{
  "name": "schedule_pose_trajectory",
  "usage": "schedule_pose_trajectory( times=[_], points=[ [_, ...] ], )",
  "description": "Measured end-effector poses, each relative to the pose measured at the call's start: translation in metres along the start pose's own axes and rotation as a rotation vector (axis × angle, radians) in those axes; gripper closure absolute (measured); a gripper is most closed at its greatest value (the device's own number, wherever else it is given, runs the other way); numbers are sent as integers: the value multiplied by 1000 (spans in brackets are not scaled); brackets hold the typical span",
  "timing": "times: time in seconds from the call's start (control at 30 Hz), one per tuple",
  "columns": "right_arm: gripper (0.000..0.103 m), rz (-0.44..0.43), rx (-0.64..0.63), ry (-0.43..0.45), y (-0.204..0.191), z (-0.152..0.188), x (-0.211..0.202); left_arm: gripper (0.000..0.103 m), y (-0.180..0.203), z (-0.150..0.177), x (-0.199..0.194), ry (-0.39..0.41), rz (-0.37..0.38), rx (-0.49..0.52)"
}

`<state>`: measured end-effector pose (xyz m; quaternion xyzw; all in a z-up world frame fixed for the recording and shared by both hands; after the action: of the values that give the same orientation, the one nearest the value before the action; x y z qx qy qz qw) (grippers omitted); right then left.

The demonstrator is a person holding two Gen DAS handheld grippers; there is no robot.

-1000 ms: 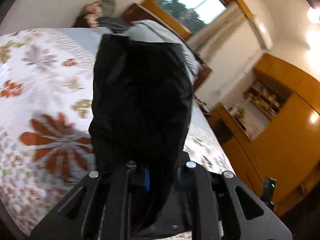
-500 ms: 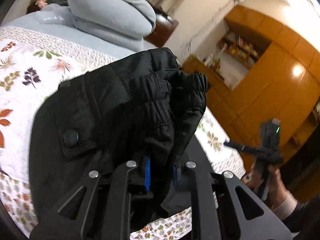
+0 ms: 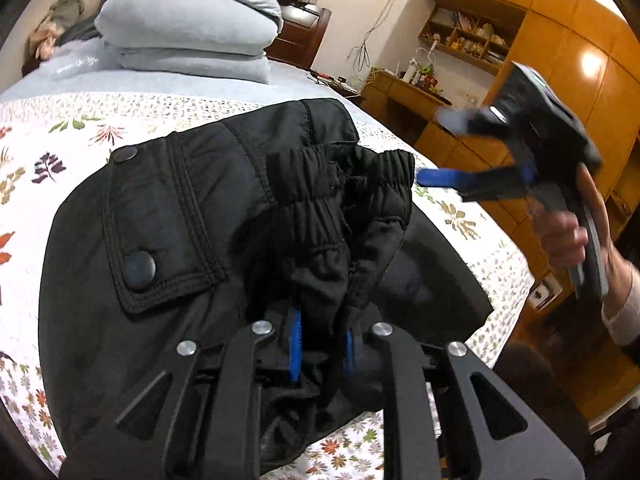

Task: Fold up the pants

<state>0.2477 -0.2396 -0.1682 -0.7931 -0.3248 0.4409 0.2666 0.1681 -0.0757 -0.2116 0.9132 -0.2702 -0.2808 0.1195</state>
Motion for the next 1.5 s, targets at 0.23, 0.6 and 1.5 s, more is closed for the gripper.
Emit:
schedule_pose_trajectory(
  times=[0.23,0.6,1.5],
  points=[
    [23,-19,173,-98,18,-1,47,87,4,5,6,-8,-6,57],
    [78,20,95,-153,8,9,88,84,8,5,10,-33,-24,99],
    [90,64,237,30,99,9,-61,23,34,-59,-30,47,-63,76]
  ],
)
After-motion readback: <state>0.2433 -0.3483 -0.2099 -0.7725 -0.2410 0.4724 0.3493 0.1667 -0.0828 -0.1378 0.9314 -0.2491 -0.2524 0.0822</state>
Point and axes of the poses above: each gripper's, at about its wrist camera, not at the fingertips, and x roughly the way its jaws point, y to its right, z to its underside, the point moved 4 cm from there along x, roughly the way its jaws point, and after that the axes turned 9 degrees about y, right-handed, at the moved point
